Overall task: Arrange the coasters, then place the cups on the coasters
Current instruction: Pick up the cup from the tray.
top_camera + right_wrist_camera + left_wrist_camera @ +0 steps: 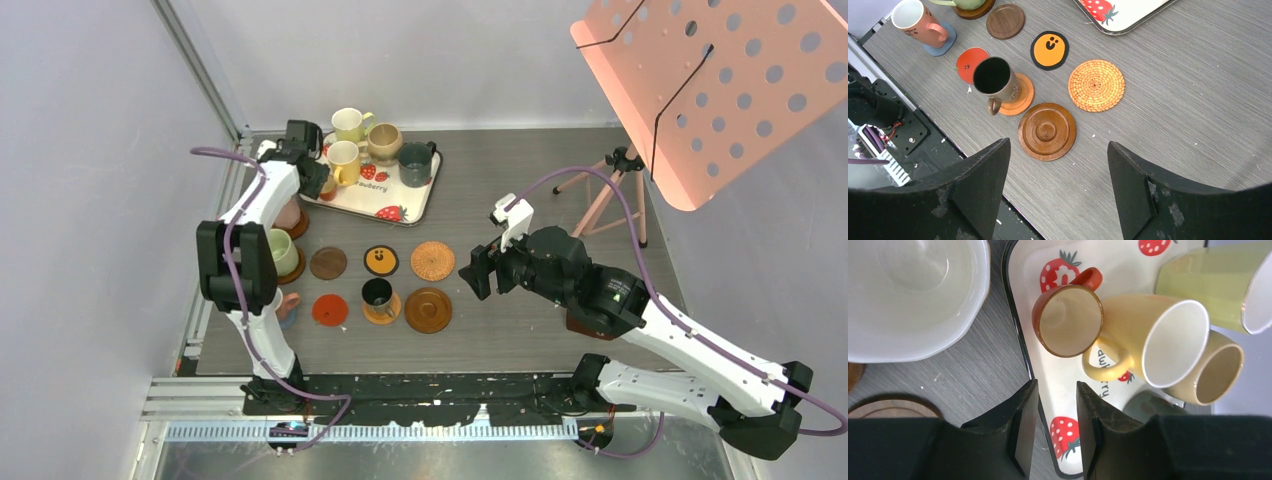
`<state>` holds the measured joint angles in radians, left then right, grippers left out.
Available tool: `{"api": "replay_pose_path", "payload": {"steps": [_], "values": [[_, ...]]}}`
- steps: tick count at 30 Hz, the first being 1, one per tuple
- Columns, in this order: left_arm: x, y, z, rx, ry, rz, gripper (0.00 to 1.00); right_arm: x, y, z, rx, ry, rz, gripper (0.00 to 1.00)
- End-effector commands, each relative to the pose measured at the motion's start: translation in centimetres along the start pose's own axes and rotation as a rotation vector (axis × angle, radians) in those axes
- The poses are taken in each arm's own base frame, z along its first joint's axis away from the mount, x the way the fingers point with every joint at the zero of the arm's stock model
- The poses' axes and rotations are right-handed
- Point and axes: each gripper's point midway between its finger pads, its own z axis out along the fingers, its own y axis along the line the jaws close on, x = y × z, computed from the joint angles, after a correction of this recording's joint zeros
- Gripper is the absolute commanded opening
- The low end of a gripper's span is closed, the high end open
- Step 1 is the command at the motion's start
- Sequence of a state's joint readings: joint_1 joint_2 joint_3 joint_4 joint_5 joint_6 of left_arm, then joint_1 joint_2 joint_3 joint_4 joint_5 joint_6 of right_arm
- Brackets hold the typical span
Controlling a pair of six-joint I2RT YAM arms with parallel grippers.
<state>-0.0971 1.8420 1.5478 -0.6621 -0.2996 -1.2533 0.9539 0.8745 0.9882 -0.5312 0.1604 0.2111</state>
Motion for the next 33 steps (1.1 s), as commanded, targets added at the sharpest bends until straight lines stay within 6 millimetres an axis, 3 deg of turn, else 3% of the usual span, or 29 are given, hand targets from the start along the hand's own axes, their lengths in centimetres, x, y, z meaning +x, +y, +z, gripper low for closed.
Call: {"api": "replay_pose_path", "payload": {"steps": [1,12,22,33], "values": [[-0.1,-0.9,1.8,-0.002,-0.028,-0.086,0.36,-1.5,-0.3,-0.6,0.016,-0.060,-0.014,0.78],[0.4,0.0,4.3,-0.053,-0.037,-0.061,0.38,-1.6,-0.6,-0.5,0.032,-0.061,-0.024,0.79],[-0.7,-0.8,4.6,-0.040,-0.079,-0.051,0.40,-1.5,-0.7,-0.3,0.036,-0.055,-0.026,0.80],[0.5,0.5,6.5,-0.073,-0.036,-0.066,0.38,-1.7,-0.7,-0.4,0.040,-0.065,-0.024,0.80]]}}
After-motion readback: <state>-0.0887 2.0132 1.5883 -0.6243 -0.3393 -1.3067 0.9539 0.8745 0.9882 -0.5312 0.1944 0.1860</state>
